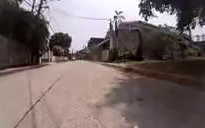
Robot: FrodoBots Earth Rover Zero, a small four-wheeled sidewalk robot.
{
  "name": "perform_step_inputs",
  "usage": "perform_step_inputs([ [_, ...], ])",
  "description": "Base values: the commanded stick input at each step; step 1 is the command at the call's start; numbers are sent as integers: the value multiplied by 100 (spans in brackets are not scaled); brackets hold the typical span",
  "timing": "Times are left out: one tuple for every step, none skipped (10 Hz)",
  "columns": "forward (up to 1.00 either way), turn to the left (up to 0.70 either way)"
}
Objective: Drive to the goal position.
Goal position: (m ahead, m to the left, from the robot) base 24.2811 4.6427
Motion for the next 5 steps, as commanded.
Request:
perform_step_inputs([
  [100,0],
  [100,0],
  [100,0],
  [100,11],
  [100,34],
])
